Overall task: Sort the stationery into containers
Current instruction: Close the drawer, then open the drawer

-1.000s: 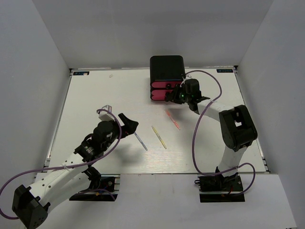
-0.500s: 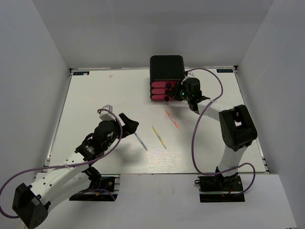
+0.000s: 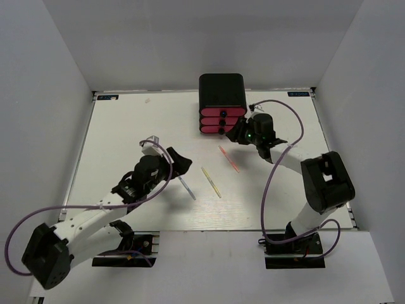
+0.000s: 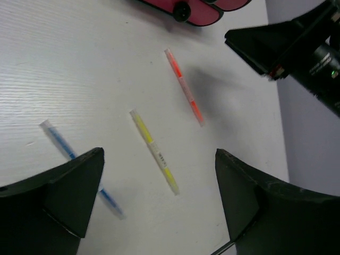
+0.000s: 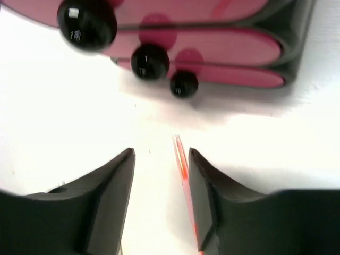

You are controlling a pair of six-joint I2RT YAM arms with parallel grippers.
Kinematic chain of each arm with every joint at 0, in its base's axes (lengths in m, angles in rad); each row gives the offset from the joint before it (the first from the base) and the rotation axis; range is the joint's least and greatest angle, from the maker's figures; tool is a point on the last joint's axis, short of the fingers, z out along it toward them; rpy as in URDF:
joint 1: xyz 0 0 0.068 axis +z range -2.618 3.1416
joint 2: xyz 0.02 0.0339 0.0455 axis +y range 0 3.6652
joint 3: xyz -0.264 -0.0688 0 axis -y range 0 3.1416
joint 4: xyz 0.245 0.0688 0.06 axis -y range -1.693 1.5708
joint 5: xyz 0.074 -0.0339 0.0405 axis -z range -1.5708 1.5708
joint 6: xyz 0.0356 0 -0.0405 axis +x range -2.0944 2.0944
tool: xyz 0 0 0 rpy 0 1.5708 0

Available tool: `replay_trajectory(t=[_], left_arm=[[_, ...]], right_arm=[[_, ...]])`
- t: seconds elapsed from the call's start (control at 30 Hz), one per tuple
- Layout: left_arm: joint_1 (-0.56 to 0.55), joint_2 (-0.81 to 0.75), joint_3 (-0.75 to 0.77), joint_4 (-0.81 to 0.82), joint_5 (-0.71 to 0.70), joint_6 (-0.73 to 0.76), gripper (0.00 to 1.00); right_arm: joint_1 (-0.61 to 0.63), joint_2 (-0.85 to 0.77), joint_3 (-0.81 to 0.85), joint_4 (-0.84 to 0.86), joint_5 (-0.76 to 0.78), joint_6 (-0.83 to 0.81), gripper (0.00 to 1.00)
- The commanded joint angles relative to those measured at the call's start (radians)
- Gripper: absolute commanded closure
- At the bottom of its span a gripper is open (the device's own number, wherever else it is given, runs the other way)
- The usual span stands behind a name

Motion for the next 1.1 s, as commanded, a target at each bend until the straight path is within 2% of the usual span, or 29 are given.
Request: replay_trajectory(t=[0.0, 0.03, 0.1, 0.13, 0.17, 0.2, 0.23, 0.3, 0.37, 0.43, 0.47, 0.67, 0.9, 1.07], left_arm=[[-0.006, 0.118, 0.001, 0.252, 0.090, -0.032, 0.10], [-0.006, 0.160, 0.001, 0.302, 0.102, -0.043, 0.27], [0.003, 0.300, 0.022, 0.434, 0.146, -0.055, 0.48], [0.003, 0.350, 0.044, 0.459, 0.159, -0.064, 0.68], [0.003, 0.400, 0.068, 0.473, 0.179, -0.073, 0.78], [0.003, 0.449, 0.094, 0.485, 0.189, -0.073, 0.81], [0.003, 0.546, 0.149, 0.511, 0.208, -0.085, 0.85], [0.014, 0.632, 0.218, 0.545, 0.222, -0.105, 0.83], [0.014, 0.739, 0.254, 0.603, 0.232, -0.153, 0.75], [0.023, 0.795, 0.295, 0.652, 0.232, -0.187, 0.70], [0.023, 0.819, 0.306, 0.666, 0.232, -0.219, 0.61], [0.043, 0.987, 0.399, 0.701, 0.213, -0.320, 0.44], [0.052, 1.109, 0.547, 0.714, 0.191, -0.333, 0.42], [0.061, 1.152, 0.591, 0.661, 0.147, -0.287, 0.42]], right_arm=[[-0.016, -0.099, -0.051, 0.000, -0.032, -0.070, 0.48], [-0.019, -0.109, -0.055, -0.010, -0.041, -0.120, 0.36], [-0.030, -0.137, -0.040, -0.071, -0.085, -0.239, 0.16], [-0.031, -0.140, -0.036, -0.119, -0.081, -0.254, 0.10], [-0.050, -0.140, -0.025, -0.163, -0.083, -0.263, 0.10], [-0.062, -0.134, -0.020, -0.181, -0.151, -0.295, 0.12], [-0.074, -0.134, -0.017, -0.229, -0.173, -0.301, 0.36], [-0.116, -0.178, -0.055, -0.218, -0.217, -0.306, 0.67], [-0.136, -0.212, -0.141, -0.158, -0.228, -0.318, 0.89], [-0.148, -0.278, -0.184, -0.138, -0.224, -0.327, 0.90], [-0.156, -0.290, -0.197, -0.133, -0.221, -0.330, 0.90], [-0.186, -0.381, -0.289, -0.118, -0.215, -0.337, 0.86], [-0.220, -0.389, -0.298, -0.101, -0.245, -0.337, 0.82], [-0.235, -0.384, -0.306, -0.098, -0.264, -0.334, 0.82]])
